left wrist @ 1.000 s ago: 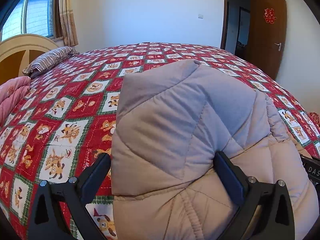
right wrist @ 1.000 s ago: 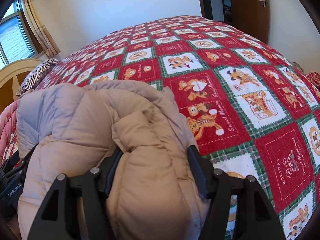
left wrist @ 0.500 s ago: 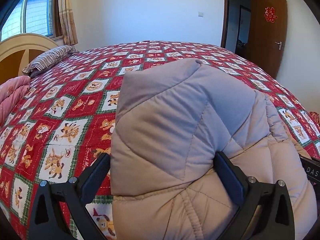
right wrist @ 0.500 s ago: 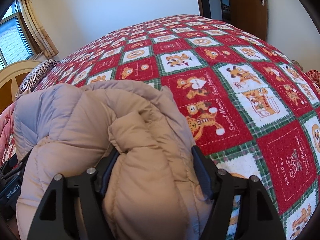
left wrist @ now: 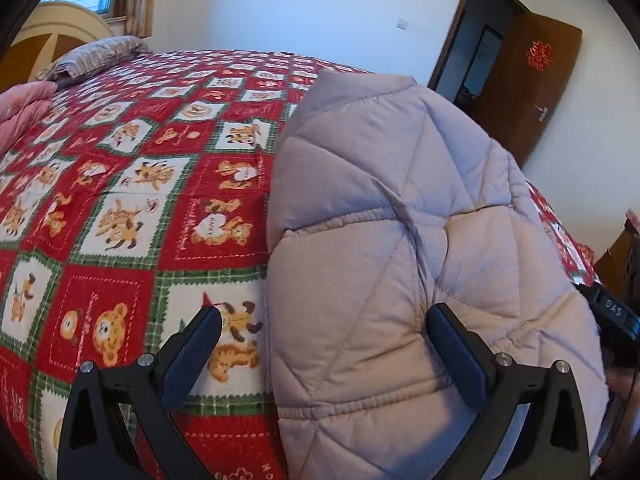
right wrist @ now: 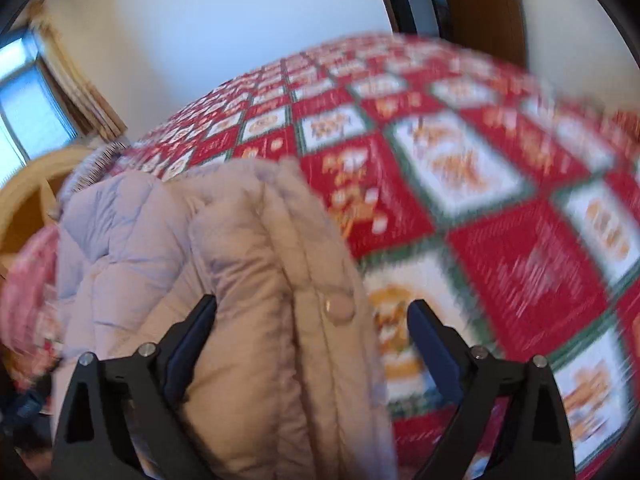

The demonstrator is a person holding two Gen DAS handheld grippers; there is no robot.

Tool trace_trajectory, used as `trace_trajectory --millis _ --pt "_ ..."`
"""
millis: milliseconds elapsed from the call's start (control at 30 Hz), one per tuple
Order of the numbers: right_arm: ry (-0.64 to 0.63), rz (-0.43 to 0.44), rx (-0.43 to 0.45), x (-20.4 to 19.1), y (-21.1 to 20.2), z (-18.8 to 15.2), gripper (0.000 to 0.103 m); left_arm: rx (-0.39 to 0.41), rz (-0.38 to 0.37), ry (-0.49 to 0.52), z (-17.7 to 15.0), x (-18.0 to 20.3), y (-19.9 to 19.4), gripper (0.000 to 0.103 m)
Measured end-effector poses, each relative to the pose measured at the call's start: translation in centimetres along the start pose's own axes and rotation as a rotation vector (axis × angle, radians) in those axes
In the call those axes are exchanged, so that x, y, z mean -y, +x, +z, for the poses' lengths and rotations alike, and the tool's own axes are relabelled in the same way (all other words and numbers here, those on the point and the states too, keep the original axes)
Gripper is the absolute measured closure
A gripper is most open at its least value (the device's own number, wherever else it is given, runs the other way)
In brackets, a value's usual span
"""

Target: Fold large clothes

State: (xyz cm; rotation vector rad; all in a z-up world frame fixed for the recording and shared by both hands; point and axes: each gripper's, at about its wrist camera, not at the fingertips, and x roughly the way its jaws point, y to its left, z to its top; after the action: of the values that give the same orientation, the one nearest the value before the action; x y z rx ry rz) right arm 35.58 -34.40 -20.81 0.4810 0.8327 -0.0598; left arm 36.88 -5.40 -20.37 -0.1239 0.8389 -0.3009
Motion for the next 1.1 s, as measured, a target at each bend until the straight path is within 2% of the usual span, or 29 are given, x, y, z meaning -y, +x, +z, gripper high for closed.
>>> trace_trajectory --millis 33,100,133,200,567,700,900,933,967,1000,1033,1100 --pt "0.038 0.04 -0.028 0.5 0.3 -0.3 0.008 -0.005 -0.008 0.009 0.1 0.1 0.3 0.001" --pt "0.032 0.052 -0.026 0.3 0.2 -0.9 0.01 -0.011 -0.018 0.017 0.1 0.3 0.7 0.001" --pt "0.026 0.069 -0.032 0.0 0.2 -1.0 0.016 -0.009 -0.019 0.018 0.0 0.3 0.8 0.001" --pt "0.021 0.122 -0.048 -0.3 0.3 -1.4 0.02 0.002 -0.015 0.027 -0.1 0.5 0.8 0.0" --pt "-0.047 0.087 -0.047 -1.2 2.0 -0.6 0.02 0.023 -0.007 0.028 0.0 1.1 1.5 0.0" --pt "-0.081 0.039 -0.041 -2.1 1.8 -1.2 0.021 0.007 -0.035 0.024 0.2 1.3 2.1 0.0" --pt "-0.098 0.049 -0.041 -2.2 1.9 -1.2 0.03 -0.02 -0.107 0.008 0.4 1.1 2.9 0.001" --pt "-0.106 0.06 -0.037 -2.3 1.9 -1.2 0.035 -0.021 -0.122 0.008 0.4 1.2 2.9 0.001" --pt "-0.114 0.064 -0.034 -2.4 1.8 -1.3 0.039 -0.02 -0.138 0.014 0.4 1.3 2.9 0.005" --pt "-0.12 0.07 -0.033 -2.5 1.8 -1.4 0.042 -0.011 -0.154 0.029 0.4 1.6 2.8 0.014" --pt "-0.125 0.085 -0.031 -2.6 1.7 -1.4 0.051 0.005 -0.155 0.052 0.4 2.1 2.5 0.019" --pt "-0.15 0.096 -0.011 -3.3 1.4 -1.8 0.06 0.034 -0.13 0.113 0.2 3.4 1.5 0.035"
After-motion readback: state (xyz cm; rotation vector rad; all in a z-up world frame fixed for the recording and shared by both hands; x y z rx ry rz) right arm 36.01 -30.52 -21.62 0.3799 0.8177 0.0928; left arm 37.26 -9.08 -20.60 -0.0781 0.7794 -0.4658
